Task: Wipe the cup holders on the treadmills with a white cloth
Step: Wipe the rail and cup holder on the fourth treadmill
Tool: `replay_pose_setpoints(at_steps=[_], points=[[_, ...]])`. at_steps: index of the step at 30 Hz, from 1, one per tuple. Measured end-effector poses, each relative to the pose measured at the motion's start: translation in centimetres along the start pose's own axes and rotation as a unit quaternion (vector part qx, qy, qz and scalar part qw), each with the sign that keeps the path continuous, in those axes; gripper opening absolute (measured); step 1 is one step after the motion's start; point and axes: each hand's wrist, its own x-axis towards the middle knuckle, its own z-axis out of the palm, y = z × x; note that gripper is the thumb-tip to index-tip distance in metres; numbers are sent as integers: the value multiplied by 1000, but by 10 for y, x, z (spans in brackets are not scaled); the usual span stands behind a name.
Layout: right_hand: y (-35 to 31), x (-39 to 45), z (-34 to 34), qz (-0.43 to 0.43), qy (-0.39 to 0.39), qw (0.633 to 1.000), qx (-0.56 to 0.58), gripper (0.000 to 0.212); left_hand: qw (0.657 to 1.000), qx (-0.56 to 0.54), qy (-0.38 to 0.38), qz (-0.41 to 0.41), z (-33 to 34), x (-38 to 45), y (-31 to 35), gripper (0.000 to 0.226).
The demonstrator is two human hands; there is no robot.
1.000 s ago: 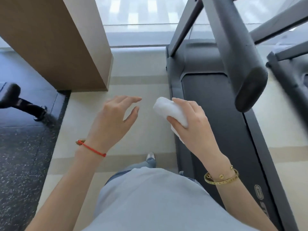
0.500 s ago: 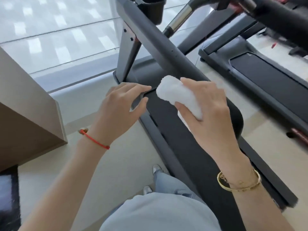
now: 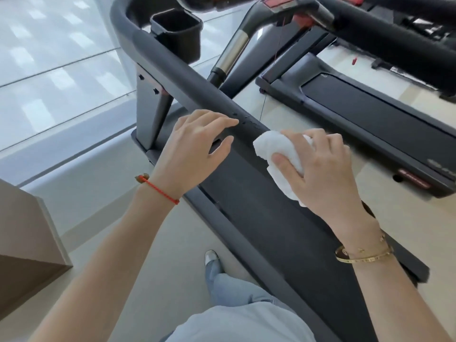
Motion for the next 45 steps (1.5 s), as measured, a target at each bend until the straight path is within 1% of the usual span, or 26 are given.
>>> replay_pose_setpoints(at_steps=[3,6,9,11,15,18,22,26,32,36,40,43,45], points=[[-9,21,7,25,-45,999,8,60,1000,-6,-1,15,7,21,-22,34],[-24,46,14,32,-78,996,9,63,1000,2,-2,26,11,42,-47,33],[-39,70,20,32,-89,995,8,64,999,9,-21,35,8,60,-70,34],[-51,88,25,38,-103,994,28,62,999,16,-28,35,4,70,-86,34],[-65,109,32,41,-114,992,48,60,999,4,-23,38,-4,89,-116,34],[-63,104,33,44,-100,993,39,60,999,-3,-7,49,-8,105,-140,32],[-70,107,34,75,-92,993,23,61,998,-4,-4,67,-9,123,-169,28],[-102,137,47,92,-61,994,0,61,997,-9,-7,77,-10,137,-202,29],[-160,209,78,73,-40,996,-35,59,995,-12,-9,96,-20,153,-249,32],[-161,204,77,89,-27,995,-34,56,995,-26,-16,99,-29,165,-275,31],[-167,204,79,127,-19,990,-56,58,993,-40,-10,110,-36,181,-303,29],[-183,224,88,152,6,986,-64,57,993,-49,-6,109,-38,191,-323,27],[-200,248,100,146,21,986,-72,54,992,-52,-10,111,-38,198,-335,27]])
